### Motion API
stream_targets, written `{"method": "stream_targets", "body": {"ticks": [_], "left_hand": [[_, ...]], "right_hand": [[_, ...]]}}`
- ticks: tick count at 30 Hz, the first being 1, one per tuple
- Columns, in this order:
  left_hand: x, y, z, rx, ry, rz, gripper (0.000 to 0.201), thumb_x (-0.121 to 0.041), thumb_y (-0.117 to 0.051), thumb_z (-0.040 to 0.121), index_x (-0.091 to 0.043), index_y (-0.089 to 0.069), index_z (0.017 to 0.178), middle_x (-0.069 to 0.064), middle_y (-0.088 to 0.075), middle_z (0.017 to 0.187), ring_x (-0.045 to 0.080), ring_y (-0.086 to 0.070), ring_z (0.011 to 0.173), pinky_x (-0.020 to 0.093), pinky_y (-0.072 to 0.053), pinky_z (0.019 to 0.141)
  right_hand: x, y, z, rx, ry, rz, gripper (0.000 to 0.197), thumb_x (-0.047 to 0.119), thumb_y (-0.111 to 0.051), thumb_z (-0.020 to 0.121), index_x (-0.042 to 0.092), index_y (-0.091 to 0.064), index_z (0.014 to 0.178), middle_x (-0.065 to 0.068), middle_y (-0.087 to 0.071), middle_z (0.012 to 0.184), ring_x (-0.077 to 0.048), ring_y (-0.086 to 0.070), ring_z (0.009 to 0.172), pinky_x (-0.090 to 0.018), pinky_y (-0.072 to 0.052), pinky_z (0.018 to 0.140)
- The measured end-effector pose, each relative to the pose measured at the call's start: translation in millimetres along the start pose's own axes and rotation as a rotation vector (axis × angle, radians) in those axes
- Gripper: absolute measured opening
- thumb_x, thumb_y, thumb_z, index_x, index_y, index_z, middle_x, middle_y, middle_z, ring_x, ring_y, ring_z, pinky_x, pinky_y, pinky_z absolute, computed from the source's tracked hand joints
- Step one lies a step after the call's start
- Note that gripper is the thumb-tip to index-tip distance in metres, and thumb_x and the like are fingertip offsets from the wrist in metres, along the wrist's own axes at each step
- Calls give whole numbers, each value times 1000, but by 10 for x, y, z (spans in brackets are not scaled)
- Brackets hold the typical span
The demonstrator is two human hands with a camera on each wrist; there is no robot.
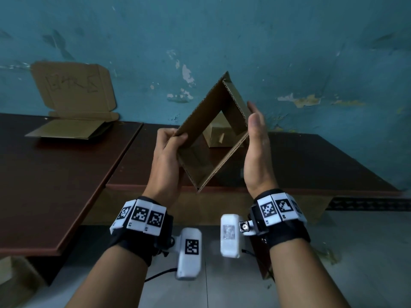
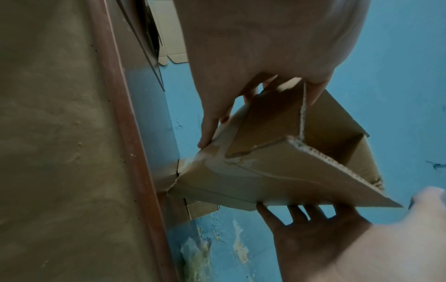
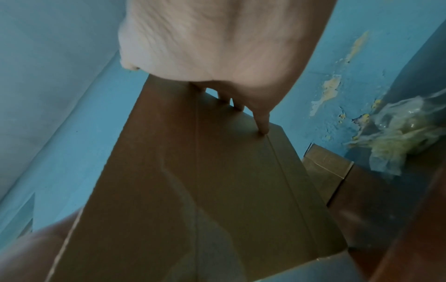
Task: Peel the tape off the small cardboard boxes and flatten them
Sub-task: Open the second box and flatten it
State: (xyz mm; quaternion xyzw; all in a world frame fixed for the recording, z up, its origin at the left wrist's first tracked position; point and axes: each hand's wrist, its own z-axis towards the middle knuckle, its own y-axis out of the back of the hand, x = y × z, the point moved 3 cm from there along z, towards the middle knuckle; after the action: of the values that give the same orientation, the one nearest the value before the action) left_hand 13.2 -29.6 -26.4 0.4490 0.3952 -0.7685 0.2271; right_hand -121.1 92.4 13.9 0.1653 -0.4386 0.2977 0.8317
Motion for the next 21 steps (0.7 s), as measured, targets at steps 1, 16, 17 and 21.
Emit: {"method": "stream_targets", "body": {"ticks": [1,16,17,21], "left_hand": [[-12,-23,-13,21,-9,4,13,-35,-63,92,-26,-64,102,9,-62,109,32,-62,104,56,-48,88],[-53,-253,-133,219,56,-23,84,-69,-37,101,8,-53,127,19,-58,108,34,-60,99,47,-51,91],[-48,-247,-124,209,74,-36,87,-71,-38,101,9,-52,131,21,-58,116,37,-58,106,51,-50,96],[1,-250,-94,180,129,-128,64,-67,-37,106,-10,-61,121,15,-53,123,35,-50,113,49,-49,101]], "right_hand": [[-2,-15,-2,7,0,10,71,61,-30,100,31,-35,164,19,-36,165,35,-34,125,9,-28,96],[-28,-139,-138,59,-233,41,64,58,-2,108,35,-5,168,32,-10,158,26,-19,123,-2,-11,113],[-39,-162,-119,72,-226,37,62,57,-2,109,35,-5,168,34,-10,153,29,-20,120,3,-14,109],[-122,-224,-81,185,-156,74,74,74,-14,102,42,-9,169,19,-9,176,4,-11,159,-40,-9,135]]}}
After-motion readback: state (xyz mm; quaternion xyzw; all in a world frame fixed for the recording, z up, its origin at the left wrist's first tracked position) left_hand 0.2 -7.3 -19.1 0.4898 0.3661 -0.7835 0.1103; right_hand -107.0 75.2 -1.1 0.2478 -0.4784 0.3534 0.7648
